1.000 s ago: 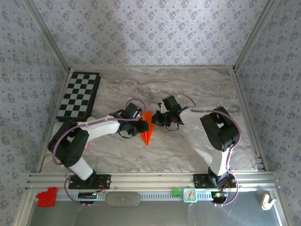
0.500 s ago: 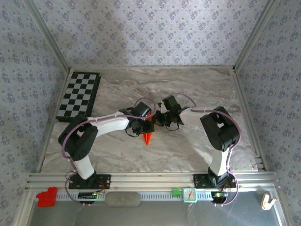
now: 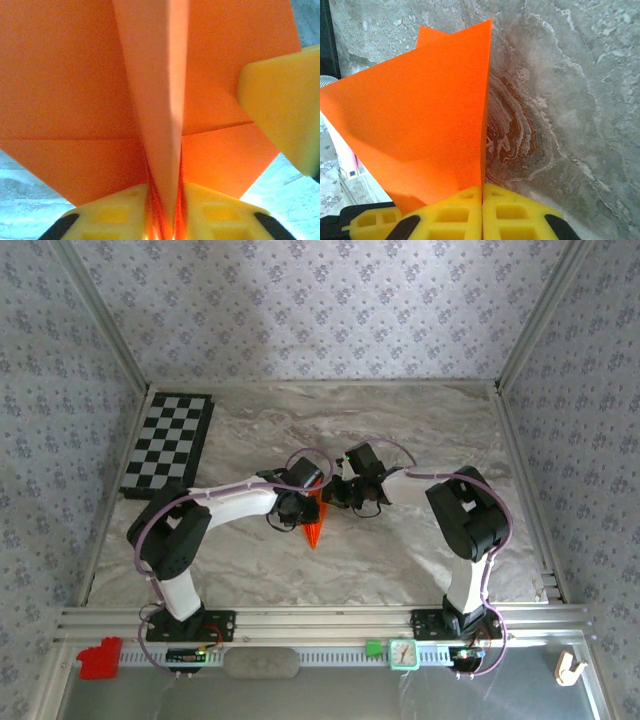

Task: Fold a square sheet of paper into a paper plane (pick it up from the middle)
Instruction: Move the paper plane to the center of the table.

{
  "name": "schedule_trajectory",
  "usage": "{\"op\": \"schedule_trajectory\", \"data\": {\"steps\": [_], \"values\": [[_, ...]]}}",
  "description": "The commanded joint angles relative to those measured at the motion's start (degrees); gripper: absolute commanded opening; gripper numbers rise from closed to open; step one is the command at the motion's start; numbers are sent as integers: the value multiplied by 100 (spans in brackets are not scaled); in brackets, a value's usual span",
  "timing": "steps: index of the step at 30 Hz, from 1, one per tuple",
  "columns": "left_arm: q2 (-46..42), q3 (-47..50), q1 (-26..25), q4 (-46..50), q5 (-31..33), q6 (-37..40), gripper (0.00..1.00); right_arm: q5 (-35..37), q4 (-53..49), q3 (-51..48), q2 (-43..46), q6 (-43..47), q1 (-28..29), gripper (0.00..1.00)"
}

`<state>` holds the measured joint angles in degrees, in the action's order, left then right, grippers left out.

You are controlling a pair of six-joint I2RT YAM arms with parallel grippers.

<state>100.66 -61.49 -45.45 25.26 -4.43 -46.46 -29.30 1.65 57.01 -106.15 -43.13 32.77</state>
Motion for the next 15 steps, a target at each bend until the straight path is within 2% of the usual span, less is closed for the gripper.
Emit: {"op": "schedule_trajectory", "data": {"steps": [1, 7, 12, 15], "values": [[89, -226, -32, 209, 150, 48, 19, 23, -164, 27, 190, -55, 21, 13], [76, -407, -26, 408, 408, 267, 6, 506, -447, -114, 600, 23, -93, 39], [191, -965, 17, 828, 947, 702, 4, 1527, -784, -448, 1326, 251, -309, 61], [401, -1382, 164, 967, 1181, 954, 4, 2208, -955, -676, 1778, 455, -403, 69]]}}
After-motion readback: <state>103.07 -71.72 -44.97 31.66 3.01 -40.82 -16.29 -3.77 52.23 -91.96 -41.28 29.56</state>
